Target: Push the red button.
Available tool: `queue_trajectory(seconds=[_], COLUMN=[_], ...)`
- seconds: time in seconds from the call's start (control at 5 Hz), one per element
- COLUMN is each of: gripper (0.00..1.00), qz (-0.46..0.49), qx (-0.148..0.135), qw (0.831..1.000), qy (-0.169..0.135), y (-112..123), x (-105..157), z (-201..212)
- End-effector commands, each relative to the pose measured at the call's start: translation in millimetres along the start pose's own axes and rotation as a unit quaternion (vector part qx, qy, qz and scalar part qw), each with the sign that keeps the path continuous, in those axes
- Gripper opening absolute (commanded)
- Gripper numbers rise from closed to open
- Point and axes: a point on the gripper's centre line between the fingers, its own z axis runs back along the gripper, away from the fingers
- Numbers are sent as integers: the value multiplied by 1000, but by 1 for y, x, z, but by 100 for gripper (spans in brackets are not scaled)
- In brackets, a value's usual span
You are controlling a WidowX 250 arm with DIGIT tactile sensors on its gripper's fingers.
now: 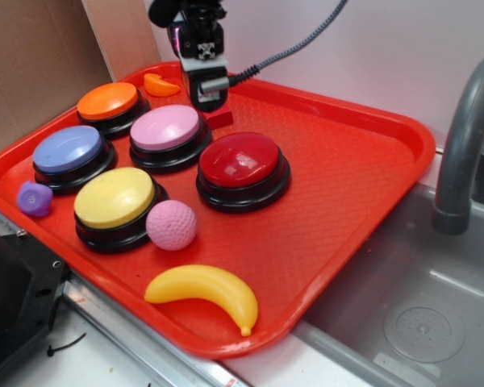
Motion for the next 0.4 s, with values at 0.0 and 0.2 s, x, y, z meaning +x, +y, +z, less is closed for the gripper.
queue_trajectory(seconds=[0.0,0.2], gripper=[100,100], qz=[17,10], qx=[12,14], qw=[999,999], qy=[-46,-45], y=[4,4], x=[-2,-6], z=[29,36])
